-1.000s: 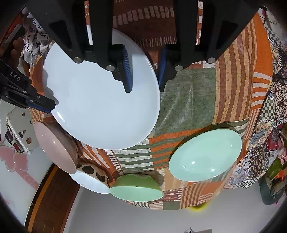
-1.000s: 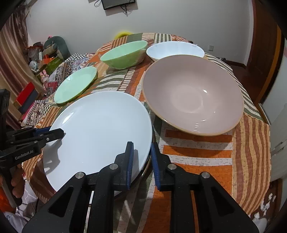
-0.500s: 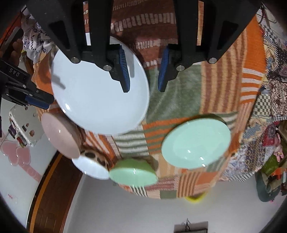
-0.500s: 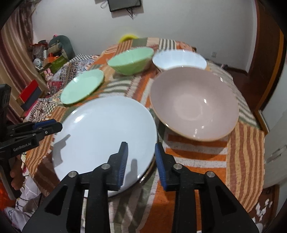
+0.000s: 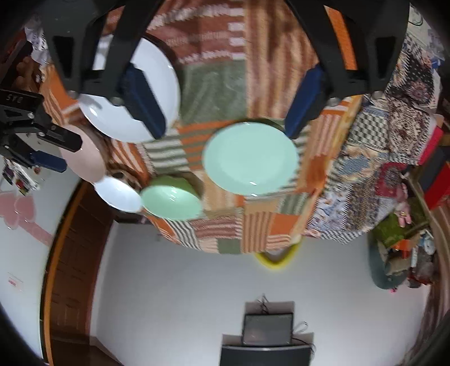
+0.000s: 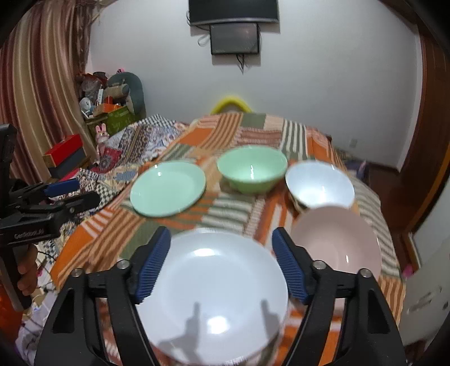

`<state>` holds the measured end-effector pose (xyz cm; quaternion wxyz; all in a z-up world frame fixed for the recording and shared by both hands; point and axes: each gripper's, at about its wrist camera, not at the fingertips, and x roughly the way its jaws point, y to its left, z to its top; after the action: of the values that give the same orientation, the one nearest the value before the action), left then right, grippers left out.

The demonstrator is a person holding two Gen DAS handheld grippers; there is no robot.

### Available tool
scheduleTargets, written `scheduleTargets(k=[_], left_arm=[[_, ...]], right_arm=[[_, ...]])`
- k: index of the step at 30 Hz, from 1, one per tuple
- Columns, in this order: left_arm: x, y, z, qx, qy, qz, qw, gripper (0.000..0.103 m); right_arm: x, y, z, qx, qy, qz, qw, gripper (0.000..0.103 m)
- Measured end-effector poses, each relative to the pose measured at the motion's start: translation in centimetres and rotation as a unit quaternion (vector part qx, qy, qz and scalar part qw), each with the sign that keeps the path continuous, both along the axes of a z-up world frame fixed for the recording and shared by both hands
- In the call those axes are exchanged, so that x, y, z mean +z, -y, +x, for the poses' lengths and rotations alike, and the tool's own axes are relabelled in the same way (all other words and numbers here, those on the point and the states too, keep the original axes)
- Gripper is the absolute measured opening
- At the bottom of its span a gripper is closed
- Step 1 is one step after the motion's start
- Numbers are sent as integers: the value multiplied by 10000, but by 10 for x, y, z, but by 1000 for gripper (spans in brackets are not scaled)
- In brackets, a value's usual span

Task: Organize plates and bowls
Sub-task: 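Open both grippers and move them toward the mint green plate, then close both grippers on the mint green plate rim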

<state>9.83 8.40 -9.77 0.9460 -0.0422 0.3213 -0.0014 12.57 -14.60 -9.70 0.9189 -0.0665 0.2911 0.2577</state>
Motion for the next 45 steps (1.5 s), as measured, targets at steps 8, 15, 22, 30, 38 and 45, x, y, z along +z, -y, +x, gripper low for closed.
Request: scheduleTargets(k=[8, 15, 22, 30, 38, 45], left_arm=[[-10, -50, 27, 448, -23, -23, 9990, 93], [-35, -77, 63, 625, -250, 138, 9976, 93], [-61, -91, 100, 556, -427, 216, 9973, 92], [-90, -108, 135, 464, -779, -158, 9958, 65], [-116, -121, 156, 399, -1178, -622, 9903, 43], [-130, -124, 164, 329, -1349, -840, 9867, 19]], right_arm=[[-4, -46, 32, 205, -128, -36, 9997, 75], [-18, -80, 69, 245, -492, -176, 9983, 75], [-36, -106, 102, 393, -743, -567, 9948, 75], [-59, -122, 128, 458, -1075, -754, 9903, 68], [-81, -129, 147, 517, -1574, -830, 9827, 43], [-90, -136, 157, 554, -1859, -787, 9778, 29]])
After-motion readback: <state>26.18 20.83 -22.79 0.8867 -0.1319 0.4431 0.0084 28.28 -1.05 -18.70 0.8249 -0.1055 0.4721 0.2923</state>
